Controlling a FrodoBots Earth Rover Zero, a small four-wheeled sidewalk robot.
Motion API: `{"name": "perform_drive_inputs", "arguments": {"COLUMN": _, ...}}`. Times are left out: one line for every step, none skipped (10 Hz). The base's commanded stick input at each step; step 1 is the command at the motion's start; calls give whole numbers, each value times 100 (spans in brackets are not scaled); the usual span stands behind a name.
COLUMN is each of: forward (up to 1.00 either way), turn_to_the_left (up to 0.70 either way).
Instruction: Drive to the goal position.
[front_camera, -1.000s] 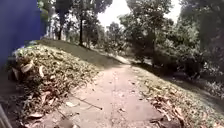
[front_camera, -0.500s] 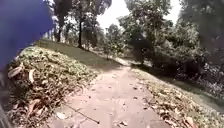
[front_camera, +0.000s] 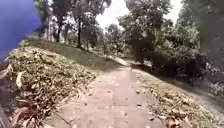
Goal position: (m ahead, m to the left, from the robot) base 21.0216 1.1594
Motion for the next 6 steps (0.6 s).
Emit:
{"name": "perform_drive_inputs", "arguments": {"forward": 50, "turn_to_the_left": 0}}
{"name": "perform_drive_inputs", "arguments": {"forward": 50, "turn_to_the_left": 0}}
{"name": "perform_drive_inputs", "arguments": {"forward": 50, "turn_to_the_left": 0}}
{"name": "perform_drive_inputs", "arguments": {"forward": 50, "turn_to_the_left": 0}}
{"name": "perform_drive_inputs", "arguments": {"forward": 50, "turn_to_the_left": 0}}
{"name": "perform_drive_inputs", "arguments": {"forward": 50, "turn_to_the_left": 0}}
